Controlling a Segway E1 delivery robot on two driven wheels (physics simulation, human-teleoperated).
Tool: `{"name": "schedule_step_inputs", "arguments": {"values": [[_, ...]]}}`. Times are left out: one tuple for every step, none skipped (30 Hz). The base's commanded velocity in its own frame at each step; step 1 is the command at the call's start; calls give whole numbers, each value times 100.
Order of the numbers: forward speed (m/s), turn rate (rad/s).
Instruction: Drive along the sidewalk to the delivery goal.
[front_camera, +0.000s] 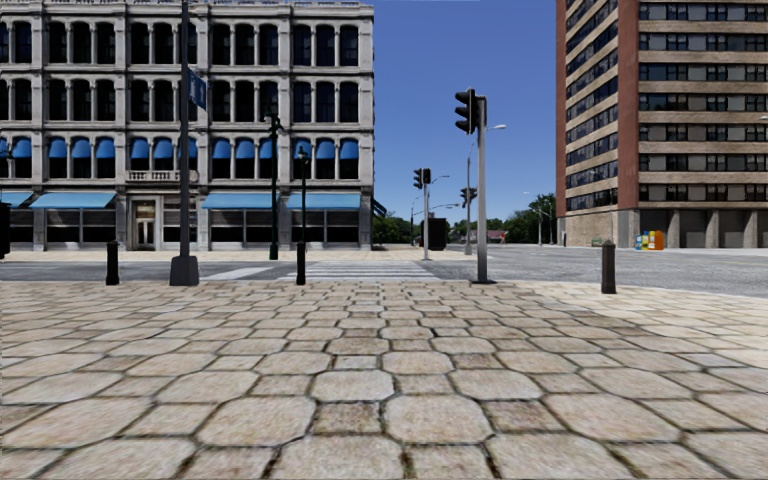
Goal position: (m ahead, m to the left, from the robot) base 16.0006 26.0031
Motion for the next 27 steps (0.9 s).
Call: {"name": "schedule_step_inputs", "arguments": {"values": [[200, 1], [200, 2], [200, 4], [200, 8], [200, 8], [200, 10], [200, 13], [200, 13], [200, 15], [200, 17], [200, 18], [200, 18], [200, 18], [200, 18], [200, 18], [200, 18], [200, 20], [200, 20], [200, 21], [200, 21], [200, 21], [200, 21], [200, 22], [200, 22], [200, 22], [200, 22], [200, 22]]}}
